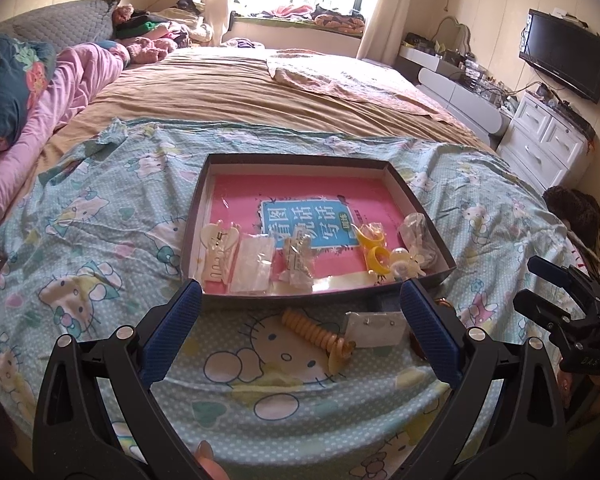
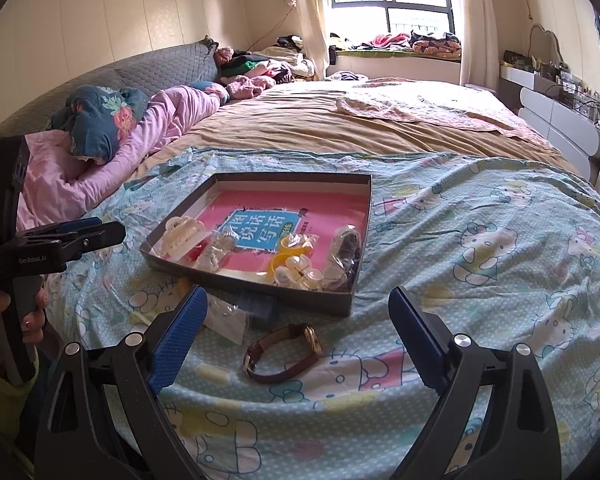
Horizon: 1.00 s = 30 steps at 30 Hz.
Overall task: Organize jewelry
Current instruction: 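Withdraw both tools from the tray toward the remaining items, then grasp the white earring card with the left tool while the right tool grasps the brown watch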
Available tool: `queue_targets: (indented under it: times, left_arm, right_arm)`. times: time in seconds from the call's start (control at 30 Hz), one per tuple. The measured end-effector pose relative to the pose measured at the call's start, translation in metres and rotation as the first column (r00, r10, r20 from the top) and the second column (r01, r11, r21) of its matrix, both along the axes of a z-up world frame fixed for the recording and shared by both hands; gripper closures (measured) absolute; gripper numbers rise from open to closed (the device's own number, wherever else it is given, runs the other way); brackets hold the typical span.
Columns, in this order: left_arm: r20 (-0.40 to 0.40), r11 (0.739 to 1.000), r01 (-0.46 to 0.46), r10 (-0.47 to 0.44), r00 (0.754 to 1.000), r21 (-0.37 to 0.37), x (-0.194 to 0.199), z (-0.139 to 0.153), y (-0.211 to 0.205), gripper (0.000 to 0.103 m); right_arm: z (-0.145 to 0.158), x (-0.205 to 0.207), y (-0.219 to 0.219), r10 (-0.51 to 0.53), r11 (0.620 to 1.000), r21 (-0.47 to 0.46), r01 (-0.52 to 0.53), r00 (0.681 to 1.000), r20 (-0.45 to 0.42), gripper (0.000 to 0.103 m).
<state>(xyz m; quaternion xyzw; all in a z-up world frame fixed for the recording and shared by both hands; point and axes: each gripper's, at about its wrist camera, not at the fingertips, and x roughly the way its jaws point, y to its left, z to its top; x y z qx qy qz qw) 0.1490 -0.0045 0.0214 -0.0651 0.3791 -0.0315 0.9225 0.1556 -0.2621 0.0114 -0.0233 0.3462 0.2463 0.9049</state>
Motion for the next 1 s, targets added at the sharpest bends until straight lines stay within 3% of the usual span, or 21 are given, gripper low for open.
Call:
queue_targets:
  times: [0.57,1.0]
  left_arm:
    - [-0.091,0.997,0.055,-0.051,0.995,0.047,0.0,-0.03,-0.035,0.01]
    - [-0.202,0.993,0.109,-0.098,0.974,0.044,0.028,-0.063,-0.069,0.01]
  right_arm:
    - [-0.029,-0.006,-0.009,0.023,0.998,-0.054,-0.026,0.998,-0.05,0.007]
    - [-0.057,-0.003,-0.017,0.032,0.997,-0.062,-0.039,0.994,-0.107,0.007]
